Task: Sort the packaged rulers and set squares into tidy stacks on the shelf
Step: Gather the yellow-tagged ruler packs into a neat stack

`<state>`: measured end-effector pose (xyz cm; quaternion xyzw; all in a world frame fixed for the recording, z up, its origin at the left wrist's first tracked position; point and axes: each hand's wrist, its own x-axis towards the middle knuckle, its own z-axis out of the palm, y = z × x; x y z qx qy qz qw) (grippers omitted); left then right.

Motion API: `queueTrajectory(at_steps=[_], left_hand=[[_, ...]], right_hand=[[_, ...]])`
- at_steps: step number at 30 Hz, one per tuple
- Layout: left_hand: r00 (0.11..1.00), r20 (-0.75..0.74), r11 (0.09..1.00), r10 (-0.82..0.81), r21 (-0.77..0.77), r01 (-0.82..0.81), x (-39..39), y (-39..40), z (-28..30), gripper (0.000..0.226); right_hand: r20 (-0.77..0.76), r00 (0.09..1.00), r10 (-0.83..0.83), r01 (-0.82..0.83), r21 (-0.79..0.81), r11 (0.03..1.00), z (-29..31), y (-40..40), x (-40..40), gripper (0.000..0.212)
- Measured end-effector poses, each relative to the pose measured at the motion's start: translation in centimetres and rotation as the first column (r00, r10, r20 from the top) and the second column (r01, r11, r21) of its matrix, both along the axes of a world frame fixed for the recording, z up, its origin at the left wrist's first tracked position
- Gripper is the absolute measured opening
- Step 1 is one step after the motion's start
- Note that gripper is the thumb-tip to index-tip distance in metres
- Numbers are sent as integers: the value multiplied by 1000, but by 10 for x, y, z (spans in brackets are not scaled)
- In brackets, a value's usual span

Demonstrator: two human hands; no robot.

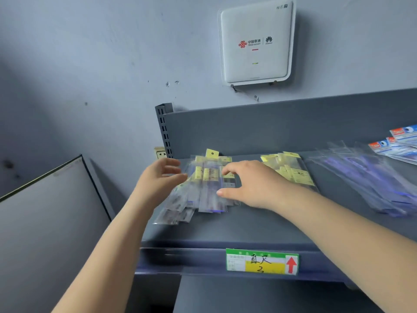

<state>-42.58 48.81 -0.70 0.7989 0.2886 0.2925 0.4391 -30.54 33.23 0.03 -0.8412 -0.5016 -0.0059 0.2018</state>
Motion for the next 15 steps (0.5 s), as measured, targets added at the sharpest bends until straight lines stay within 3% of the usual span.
queueTrajectory(at_steps=[3, 6, 10, 15], left_hand=[[990, -128, 995, -54, -95, 42, -1, 15, -5, 40], [986, -119, 965, -116, -248, 83, -2, 22, -9, 52], [986, 98, 884, -137, -437, 166, -2, 23, -15, 29], [976, 180, 865, -124, -462, 195, 1, 22, -15, 41]], right_hand=[[-8, 1000, 3, -4, -146, 989, -3, 16, 0, 61], [-51, 999, 9, -20, -221, 975, -7, 26, 1, 65], [-122, 990, 68, -84, -135, 987, -15, 32, -4, 63], [-191, 976, 101, -97, 30, 995, -23, 35, -10, 59]])
